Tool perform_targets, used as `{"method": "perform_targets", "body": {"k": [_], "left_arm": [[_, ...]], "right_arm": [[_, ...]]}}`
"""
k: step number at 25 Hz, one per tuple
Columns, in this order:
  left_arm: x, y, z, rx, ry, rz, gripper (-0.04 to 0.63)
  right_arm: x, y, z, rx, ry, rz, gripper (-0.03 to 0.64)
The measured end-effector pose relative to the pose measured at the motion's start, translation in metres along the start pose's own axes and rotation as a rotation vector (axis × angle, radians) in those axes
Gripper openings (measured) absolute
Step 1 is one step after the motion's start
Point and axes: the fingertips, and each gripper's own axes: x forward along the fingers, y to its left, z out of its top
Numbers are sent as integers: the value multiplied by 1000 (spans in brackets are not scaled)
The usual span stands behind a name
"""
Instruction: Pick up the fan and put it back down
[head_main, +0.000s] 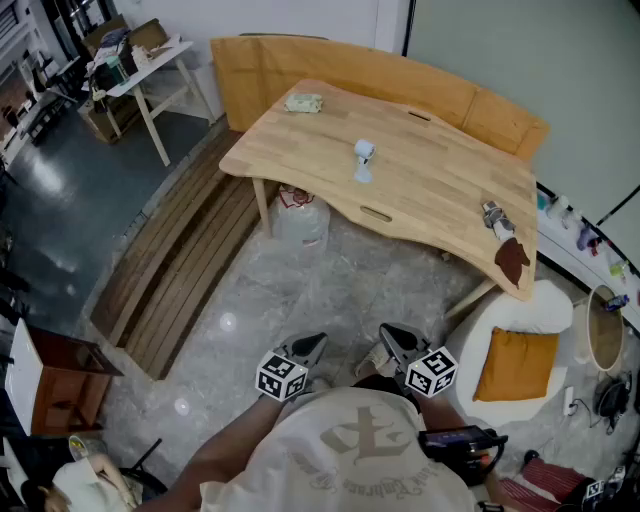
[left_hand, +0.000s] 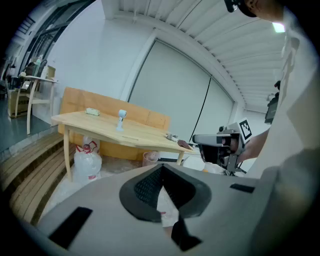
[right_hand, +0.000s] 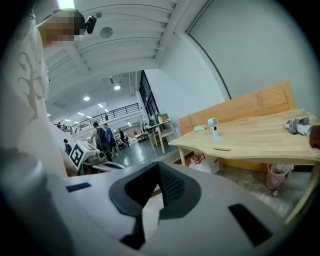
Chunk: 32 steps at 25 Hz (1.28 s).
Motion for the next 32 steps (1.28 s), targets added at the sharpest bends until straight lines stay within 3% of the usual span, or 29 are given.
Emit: {"method": "perform_targets", "body": {"k": [5, 18, 32], "left_arm": [[0, 0, 6, 2, -19, 8, 11], [16, -10, 1, -30, -18, -21, 11], [80, -19, 38, -47, -14, 70, 11]], "right_arm": [[-4, -6, 9, 41, -51, -6, 14], [-28, -17, -3, 40, 41, -70, 14], [-28, -98, 25, 56, 44, -6, 14]]}}
